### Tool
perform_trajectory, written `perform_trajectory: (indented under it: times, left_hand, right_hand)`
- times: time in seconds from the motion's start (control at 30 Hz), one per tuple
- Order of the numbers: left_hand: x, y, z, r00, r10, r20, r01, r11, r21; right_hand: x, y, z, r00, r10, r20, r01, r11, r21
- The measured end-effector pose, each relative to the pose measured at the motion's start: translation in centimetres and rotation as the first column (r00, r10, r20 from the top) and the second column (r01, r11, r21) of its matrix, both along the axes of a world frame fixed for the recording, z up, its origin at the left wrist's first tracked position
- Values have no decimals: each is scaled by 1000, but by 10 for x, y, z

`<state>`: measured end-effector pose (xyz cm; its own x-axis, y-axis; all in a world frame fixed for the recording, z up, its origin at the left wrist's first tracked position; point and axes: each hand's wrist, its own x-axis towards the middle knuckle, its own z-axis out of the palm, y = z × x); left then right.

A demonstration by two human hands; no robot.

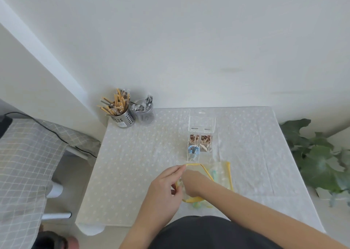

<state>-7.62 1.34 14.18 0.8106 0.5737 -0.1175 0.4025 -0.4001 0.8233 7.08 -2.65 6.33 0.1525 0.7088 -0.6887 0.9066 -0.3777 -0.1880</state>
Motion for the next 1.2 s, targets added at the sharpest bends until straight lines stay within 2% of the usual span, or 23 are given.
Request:
perform_trajectory:
  times: [0.3, 0.73, 1.0, 1.13, 1.2]
  left_hand:
    - [-7, -11, -2, 1000, -20, -20, 20, 1000, 18]
    - [-1, -15, -5, 995, -90, -41, 92, 994, 57]
    - [2, -7, -11, 989, 2, -147, 13, 994, 105]
    - [0, -2, -15, 978, 45, -202, -22, 993, 116]
    - [-2, 1, -17, 970, 69, -234, -39, 991, 128]
  right_hand:
    - [-1, -20, -12, 978, 126, 168, -138, 989, 57]
    - [7, -29, -15, 968, 170, 186, -178, 984, 26]
    - [-2, -20, 26, 995, 61, 78, -70, 989, 129]
    - [2, -28, 59, 995, -79, -66, 94, 960, 263]
    - [8, -35, 76, 970, -164, -182, 221, 907, 359]
